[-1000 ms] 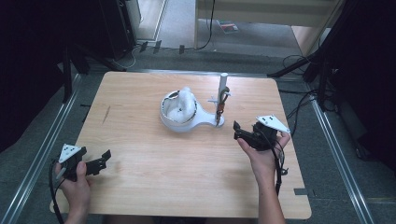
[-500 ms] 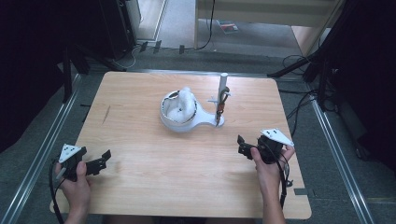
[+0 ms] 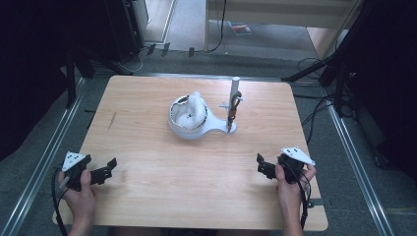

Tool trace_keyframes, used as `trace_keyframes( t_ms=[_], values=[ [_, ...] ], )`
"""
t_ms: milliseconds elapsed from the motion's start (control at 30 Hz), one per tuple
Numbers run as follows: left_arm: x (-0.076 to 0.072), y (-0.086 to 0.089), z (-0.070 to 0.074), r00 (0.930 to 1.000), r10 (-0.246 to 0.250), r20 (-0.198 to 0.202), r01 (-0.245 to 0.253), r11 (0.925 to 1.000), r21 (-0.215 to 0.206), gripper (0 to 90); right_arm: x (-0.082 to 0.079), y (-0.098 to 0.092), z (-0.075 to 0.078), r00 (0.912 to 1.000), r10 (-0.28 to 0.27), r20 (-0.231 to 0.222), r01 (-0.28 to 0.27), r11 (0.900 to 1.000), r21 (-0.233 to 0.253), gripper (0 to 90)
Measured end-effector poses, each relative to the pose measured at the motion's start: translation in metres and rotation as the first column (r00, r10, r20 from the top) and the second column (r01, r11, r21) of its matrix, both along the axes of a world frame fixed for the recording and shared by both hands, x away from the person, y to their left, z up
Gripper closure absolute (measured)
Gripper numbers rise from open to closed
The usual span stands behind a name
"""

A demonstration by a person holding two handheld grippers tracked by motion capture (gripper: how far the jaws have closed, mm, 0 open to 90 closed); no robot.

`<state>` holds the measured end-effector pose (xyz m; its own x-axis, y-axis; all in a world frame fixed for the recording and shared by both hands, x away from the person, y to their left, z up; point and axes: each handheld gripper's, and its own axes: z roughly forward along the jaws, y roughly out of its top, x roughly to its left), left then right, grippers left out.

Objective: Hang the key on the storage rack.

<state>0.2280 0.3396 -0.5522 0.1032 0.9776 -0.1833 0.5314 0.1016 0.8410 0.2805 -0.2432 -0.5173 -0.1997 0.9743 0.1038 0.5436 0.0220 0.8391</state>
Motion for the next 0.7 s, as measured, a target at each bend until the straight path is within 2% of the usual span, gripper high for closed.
trace_keyframes(
  t_ms=[267, 433, 567, 700],
  values=[
    [0.000, 0.000, 0.000, 1.0000, 0.000, 0.000, 0.000, 1.0000, 0.001, 0.6, -0.011, -0.017, -0.014, 0.9988, -0.039, -0.031, 0.039, 0.999, 0.002, 0.0],
    [0.000, 0.000, 0.000, 1.0000, 0.001, -0.001, -0.001, 1.0000, 0.000, 0.6, -0.017, -0.026, -0.019, 0.9983, -0.044, -0.037, 0.044, 0.999, -0.015, 0.0],
    [0.000, 0.000, 0.000, 1.0000, 0.000, -0.002, 0.000, 1.0000, -0.001, 0.6, -0.023, -0.038, -0.025, 0.9969, -0.059, -0.052, 0.060, 0.998, 0.011, 0.0],
    [0.000, 0.000, 0.000, 1.0000, 0.001, -0.002, -0.001, 1.0000, -0.003, 0.6, -0.030, -0.047, -0.025, 0.9968, -0.068, -0.044, 0.069, 0.997, 0.025, 0.0]
  ],
)
